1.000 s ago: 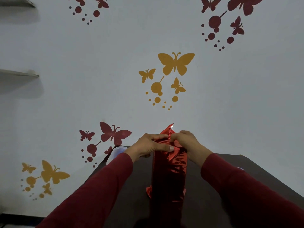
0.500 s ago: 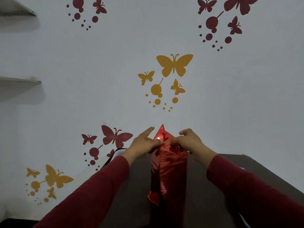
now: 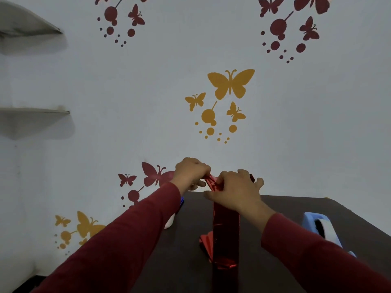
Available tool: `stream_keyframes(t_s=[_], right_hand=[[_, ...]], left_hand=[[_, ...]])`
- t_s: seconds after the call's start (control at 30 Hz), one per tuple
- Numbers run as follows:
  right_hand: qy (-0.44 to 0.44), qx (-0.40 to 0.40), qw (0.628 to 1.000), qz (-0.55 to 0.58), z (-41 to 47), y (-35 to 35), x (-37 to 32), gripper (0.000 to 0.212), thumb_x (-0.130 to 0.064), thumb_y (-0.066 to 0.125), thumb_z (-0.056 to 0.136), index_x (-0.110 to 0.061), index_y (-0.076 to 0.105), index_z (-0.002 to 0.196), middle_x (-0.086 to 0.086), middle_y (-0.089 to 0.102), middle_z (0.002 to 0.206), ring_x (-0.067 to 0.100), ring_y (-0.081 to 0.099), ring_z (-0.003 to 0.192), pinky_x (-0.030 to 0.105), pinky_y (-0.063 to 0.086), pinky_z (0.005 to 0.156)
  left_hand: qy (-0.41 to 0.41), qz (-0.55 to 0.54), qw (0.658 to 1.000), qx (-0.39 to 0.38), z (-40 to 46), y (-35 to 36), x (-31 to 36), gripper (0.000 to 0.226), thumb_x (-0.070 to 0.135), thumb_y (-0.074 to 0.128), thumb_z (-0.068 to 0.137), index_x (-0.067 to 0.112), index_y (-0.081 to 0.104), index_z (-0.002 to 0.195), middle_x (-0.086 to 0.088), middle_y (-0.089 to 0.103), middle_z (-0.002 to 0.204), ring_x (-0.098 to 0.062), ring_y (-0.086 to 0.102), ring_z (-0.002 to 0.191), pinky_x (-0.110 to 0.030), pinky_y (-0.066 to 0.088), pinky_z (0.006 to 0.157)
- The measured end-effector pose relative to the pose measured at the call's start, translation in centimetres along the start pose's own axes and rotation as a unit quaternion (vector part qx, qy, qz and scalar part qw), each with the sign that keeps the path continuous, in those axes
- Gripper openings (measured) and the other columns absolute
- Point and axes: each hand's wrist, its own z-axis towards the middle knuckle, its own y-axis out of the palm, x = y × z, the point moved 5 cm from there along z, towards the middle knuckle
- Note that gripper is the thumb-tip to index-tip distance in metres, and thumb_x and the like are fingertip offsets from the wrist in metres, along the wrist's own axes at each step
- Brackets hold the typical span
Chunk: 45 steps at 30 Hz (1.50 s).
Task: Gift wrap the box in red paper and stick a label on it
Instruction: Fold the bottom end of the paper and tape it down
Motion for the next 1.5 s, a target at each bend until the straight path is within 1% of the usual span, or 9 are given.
stream_keyframes(t_s=[0.23, 0.47, 0.57, 0.73, 0.87, 1.0, 1.27, 1.4, 1.5], right_hand=[[-0.012, 0.024, 0.996, 0.082, -1.0, 0.9, 0.4, 0.064, -0.052, 0.060, 0.085, -0.038, 0.044, 0.145, -0.010, 0.056, 0.145, 0.023, 0.007, 0.157, 0.069, 0.012, 0.114], [-0.040, -0.012, 0.988, 0.151, -1.3, 0.5, 0.8, 0.033, -0.033, 0.055, 0.095, -0.043, 0.065, 0.125, -0.006, 0.057, 0.142, 0.022, 0.007, 0.159, 0.070, 0.015, 0.116], [-0.036, -0.031, 0.982, 0.182, -1.8, -0.5, 1.3, 0.053, -0.021, 0.055, 0.091, -0.046, 0.058, 0.137, 0.000, 0.041, 0.157, 0.025, 0.019, 0.155, 0.064, 0.017, 0.119], [-0.005, -0.032, 0.970, 0.242, -1.0, -0.2, 2.9, 0.069, -0.020, 0.052, 0.078, -0.044, 0.051, 0.143, -0.012, 0.056, 0.146, 0.018, 0.052, 0.136, 0.053, 0.036, 0.113], [0.017, -0.048, 0.922, 0.384, -0.8, 0.2, 4.3, 0.061, -0.007, 0.055, 0.081, -0.042, 0.062, 0.130, -0.009, 0.072, 0.124, 0.011, 0.067, 0.108, 0.029, 0.051, 0.092], [0.006, -0.044, 0.904, 0.426, -0.8, 0.0, 5.2, 0.055, 0.000, 0.056, 0.076, -0.047, 0.072, 0.098, 0.000, 0.075, 0.087, 0.015, 0.065, 0.079, 0.033, 0.050, 0.077], [-0.009, -0.059, 0.878, 0.474, -0.3, 0.4, 5.5, 0.021, -0.024, 0.069, 0.086, -0.029, 0.079, 0.103, 0.001, 0.079, 0.101, 0.021, 0.074, 0.101, 0.046, 0.053, 0.103], [-0.009, -0.059, 0.869, 0.491, -0.2, 0.5, 5.3, 0.019, -0.020, 0.071, 0.090, -0.025, 0.078, 0.106, 0.003, 0.079, 0.102, 0.021, 0.075, 0.100, 0.042, 0.055, 0.102], [-0.009, -0.067, 0.862, 0.503, -0.2, 0.3, 5.3, 0.019, -0.016, 0.069, 0.093, -0.021, 0.077, 0.108, 0.003, 0.079, 0.103, 0.021, 0.075, 0.101, 0.035, 0.056, 0.097]], left_hand=[[0.084, 0.028, 0.986, 0.139, -0.6, -1.0, 0.4, 0.015, 0.013, 0.057, 0.067, 0.003, 0.064, 0.059, -0.011, 0.068, 0.058, -0.020, 0.056, 0.049, -0.029, 0.048, 0.053], [0.159, 0.011, 0.965, 0.208, -2.1, -2.3, 2.5, 0.017, 0.021, 0.062, 0.081, 0.014, 0.067, 0.066, 0.005, 0.062, 0.060, -0.013, 0.056, 0.058, -0.026, 0.049, 0.057], [0.204, 0.002, 0.970, 0.133, -1.6, -3.0, 3.2, 0.005, 0.018, 0.070, 0.083, 0.022, 0.073, 0.084, 0.007, 0.071, 0.083, -0.012, 0.065, 0.079, -0.024, 0.050, 0.070], [0.226, 0.174, 0.943, -0.171, -1.6, -0.8, 1.3, 0.072, 0.039, 0.092, 0.072, 0.038, 0.057, 0.135, 0.014, 0.060, 0.128, -0.003, 0.053, 0.116, -0.024, 0.046, 0.088], [0.295, 0.227, 0.921, -0.115, -1.1, 0.1, 2.0, 0.025, 0.036, 0.082, 0.085, 0.023, 0.079, 0.105, 0.002, 0.076, 0.097, -0.018, 0.069, 0.094, -0.041, 0.055, 0.083], [0.276, 0.116, 0.946, -0.123, -0.7, 0.4, 3.1, 0.010, 0.028, 0.079, 0.089, 0.019, 0.081, 0.093, 0.002, 0.079, 0.091, -0.016, 0.074, 0.091, -0.040, 0.059, 0.093], [0.240, 0.038, 0.956, -0.164, -1.5, 1.2, 1.6, 0.035, 0.034, 0.084, 0.083, 0.028, 0.074, 0.116, 0.005, 0.073, 0.100, -0.003, 0.070, 0.079, -0.016, 0.052, 0.072], [0.244, 0.090, 0.954, -0.150, -1.0, 1.4, 1.4, 0.022, 0.035, 0.080, 0.087, 0.014, 0.077, 0.082, 0.004, 0.064, 0.069, -0.006, 0.052, 0.059, -0.019, 0.043, 0.062], [0.243, 0.030, 0.959, -0.145, -1.2, 1.5, 1.8, 0.019, 0.033, 0.079, 0.089, 0.014, 0.080, 0.090, 0.007, 0.066, 0.069, 0.000, 0.056, 0.060, -0.013, 0.042, 0.059]])
